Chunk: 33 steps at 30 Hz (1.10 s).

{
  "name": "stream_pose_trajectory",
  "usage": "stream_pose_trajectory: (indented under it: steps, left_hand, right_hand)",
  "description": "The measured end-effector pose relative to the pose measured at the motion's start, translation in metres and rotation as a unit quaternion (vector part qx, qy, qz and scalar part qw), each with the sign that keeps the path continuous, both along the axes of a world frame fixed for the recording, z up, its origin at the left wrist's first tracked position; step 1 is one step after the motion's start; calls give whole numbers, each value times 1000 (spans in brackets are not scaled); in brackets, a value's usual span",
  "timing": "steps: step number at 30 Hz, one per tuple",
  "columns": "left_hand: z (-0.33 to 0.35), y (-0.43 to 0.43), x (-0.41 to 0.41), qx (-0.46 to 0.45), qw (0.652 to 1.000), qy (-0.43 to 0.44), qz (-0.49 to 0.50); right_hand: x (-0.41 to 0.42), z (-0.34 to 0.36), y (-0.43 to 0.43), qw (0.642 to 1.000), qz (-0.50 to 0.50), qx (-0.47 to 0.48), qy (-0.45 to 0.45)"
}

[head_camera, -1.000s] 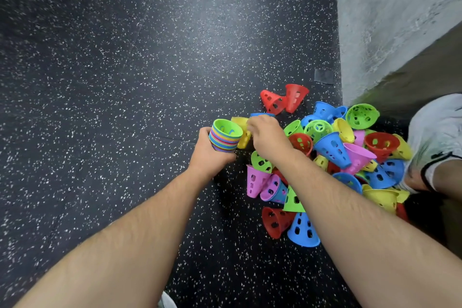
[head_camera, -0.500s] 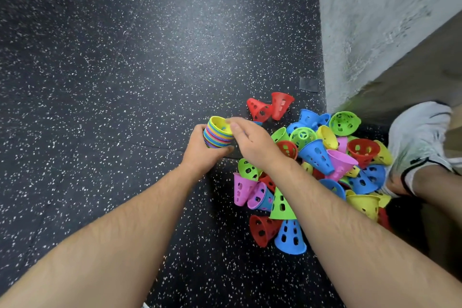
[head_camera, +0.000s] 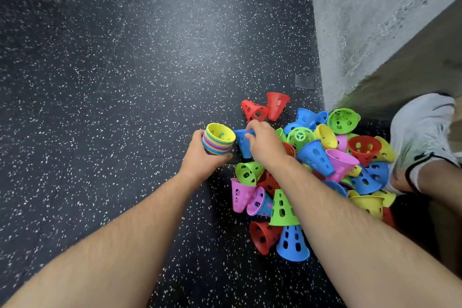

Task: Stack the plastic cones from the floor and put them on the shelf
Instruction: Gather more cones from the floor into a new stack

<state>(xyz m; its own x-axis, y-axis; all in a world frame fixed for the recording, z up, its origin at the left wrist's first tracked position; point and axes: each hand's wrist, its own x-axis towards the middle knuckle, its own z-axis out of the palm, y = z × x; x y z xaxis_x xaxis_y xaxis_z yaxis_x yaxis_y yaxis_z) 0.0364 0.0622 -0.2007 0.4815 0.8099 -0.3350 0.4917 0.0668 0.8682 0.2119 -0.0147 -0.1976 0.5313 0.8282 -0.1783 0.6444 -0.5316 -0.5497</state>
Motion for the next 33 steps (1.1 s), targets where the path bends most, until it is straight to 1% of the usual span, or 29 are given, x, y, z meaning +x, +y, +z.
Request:
stream_pose_trajectory:
  steps: [3, 5, 8, 10, 11, 13, 15, 16, 18, 20, 21, 24, 26, 28, 33]
  left_hand:
    - [-1, 3, 4, -1, 1000, 1, -5]
    - [-2, 6, 8, 0, 1000, 5, -10]
    - [-1, 9, 15, 1, 1000, 18, -18]
    - [0, 12, 22, -1, 1000, 18, -24]
    - [1, 14, 26, -2, 1000, 14, -25]
    - [5, 16, 35, 4, 1000, 7, -23]
    - [7, 19, 44, 5, 1000, 0, -17]
    - [8, 20, 49, 5, 1000, -3, -17]
    - [8, 24, 56, 7, 1000, -6, -25]
    - [7, 27, 60, 8, 1000, -4, -28]
    - [5, 28, 62, 7, 1000, -5, -29]
    - [0, 29, 65, 7, 1000, -7, -27]
    - [-3, 30, 67, 13, 1000, -15, -21]
    - [-4, 31, 68, 12, 1000, -20, -15]
    - [-8, 37, 62, 2, 999, -32, 4]
  right_hand:
    - [4, 10, -1, 995, -45, 82, 30]
    - [11, 16, -2, 985, -76, 154, 9]
    - [19, 29, 1, 960, -119, 252, -26]
    - [19, 38, 5, 949, -105, 294, -39]
    - [17, 42, 6, 950, -75, 301, -31]
    - [12, 45, 6, 964, 4, 268, 2]
    - [5, 42, 7, 978, 48, 196, 49]
    - [3, 38, 7, 980, 36, 184, 69]
    - [7, 31, 11, 972, -57, 209, 86]
    - [17, 23, 15, 967, -153, 197, 47]
    - [23, 19, 18, 971, -169, 166, 29]
    - [35, 10, 30, 990, -136, 22, 1]
    - [36, 5, 39, 993, -116, -28, -1]
    - [31, 1, 47, 991, -129, -25, 22]
    - [14, -7, 54, 974, -209, 37, 74]
